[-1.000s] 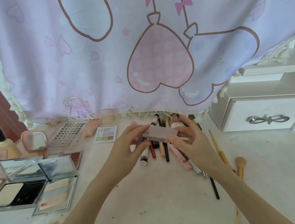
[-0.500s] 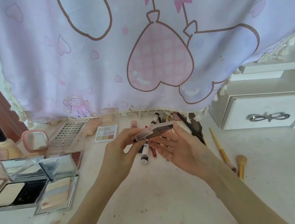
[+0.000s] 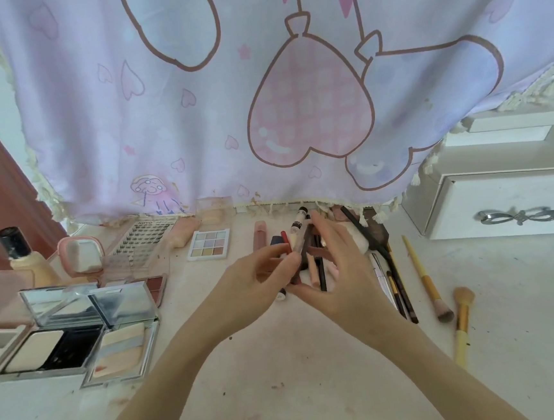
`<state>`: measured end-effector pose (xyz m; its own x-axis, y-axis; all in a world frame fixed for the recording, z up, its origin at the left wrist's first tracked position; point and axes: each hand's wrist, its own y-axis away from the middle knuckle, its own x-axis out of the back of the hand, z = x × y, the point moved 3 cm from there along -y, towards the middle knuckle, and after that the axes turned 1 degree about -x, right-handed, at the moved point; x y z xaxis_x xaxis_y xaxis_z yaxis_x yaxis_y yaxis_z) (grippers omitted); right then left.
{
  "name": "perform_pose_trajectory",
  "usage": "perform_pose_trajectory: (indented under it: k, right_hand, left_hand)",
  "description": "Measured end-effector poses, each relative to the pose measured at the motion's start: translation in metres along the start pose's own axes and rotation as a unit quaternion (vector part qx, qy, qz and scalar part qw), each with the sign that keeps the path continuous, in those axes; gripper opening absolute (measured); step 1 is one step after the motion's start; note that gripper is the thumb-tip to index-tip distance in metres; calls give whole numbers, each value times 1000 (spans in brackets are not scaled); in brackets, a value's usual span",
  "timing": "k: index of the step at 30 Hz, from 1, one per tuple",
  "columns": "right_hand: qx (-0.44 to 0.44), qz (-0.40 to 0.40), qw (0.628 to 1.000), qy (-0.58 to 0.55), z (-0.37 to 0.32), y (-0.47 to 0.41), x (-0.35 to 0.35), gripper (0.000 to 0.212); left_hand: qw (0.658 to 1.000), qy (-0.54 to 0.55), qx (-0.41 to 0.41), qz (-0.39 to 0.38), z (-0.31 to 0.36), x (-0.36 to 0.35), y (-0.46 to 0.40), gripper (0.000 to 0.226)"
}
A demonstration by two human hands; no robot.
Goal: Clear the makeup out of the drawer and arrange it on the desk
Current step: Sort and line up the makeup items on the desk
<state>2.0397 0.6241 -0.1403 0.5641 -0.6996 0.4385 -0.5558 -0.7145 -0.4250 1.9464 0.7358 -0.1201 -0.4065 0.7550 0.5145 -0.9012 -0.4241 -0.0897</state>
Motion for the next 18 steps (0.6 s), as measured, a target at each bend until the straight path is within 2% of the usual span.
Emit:
perform_pose_trajectory:
  k: [4, 11, 15, 18]
  right_hand:
    - [60, 9, 997, 51, -7, 3, -6, 86]
    - [33, 0, 999, 21, -5, 4, -13, 90]
    - [2, 26, 1000, -14, -5, 6, -31, 88]
    - [-25, 17, 999, -21, -5, 1, -51, 89]
  left_hand:
    - [996, 78, 26, -26, -3, 1, 2, 37]
    - [985, 150, 38, -70, -5, 18, 12, 27]
    - [987, 127, 104, 2, -20, 49, 2, 25]
    - [987, 83, 139, 18, -29, 74, -8, 22]
